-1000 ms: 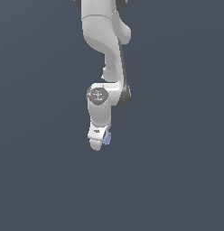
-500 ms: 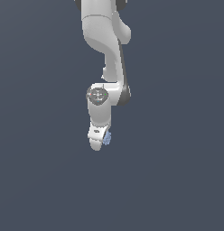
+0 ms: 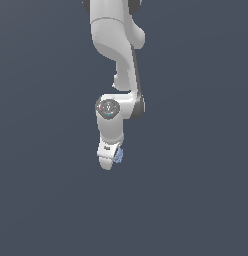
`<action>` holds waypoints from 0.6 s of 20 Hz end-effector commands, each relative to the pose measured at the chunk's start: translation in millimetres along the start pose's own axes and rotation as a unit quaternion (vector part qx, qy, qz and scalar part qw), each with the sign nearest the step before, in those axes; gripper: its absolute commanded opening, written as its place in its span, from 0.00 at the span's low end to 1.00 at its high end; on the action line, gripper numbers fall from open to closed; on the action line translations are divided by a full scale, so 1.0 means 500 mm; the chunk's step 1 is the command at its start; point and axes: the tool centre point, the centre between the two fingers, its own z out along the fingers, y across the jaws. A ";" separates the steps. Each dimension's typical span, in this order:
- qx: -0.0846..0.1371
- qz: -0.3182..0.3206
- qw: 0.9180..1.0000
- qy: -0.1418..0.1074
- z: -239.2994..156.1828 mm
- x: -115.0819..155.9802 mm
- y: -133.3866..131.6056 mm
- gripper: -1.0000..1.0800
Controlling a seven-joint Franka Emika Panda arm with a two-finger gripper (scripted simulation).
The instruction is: Pick up the object and move it to a goal position.
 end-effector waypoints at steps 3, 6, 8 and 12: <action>0.000 0.000 1.000 0.000 -0.002 0.010 0.028 0.00; 0.000 0.000 1.000 0.000 -0.003 0.019 0.052 0.00; 0.000 0.000 1.000 0.000 -0.004 0.025 0.070 0.00; 0.000 0.000 1.000 0.000 -0.006 0.039 0.110 0.00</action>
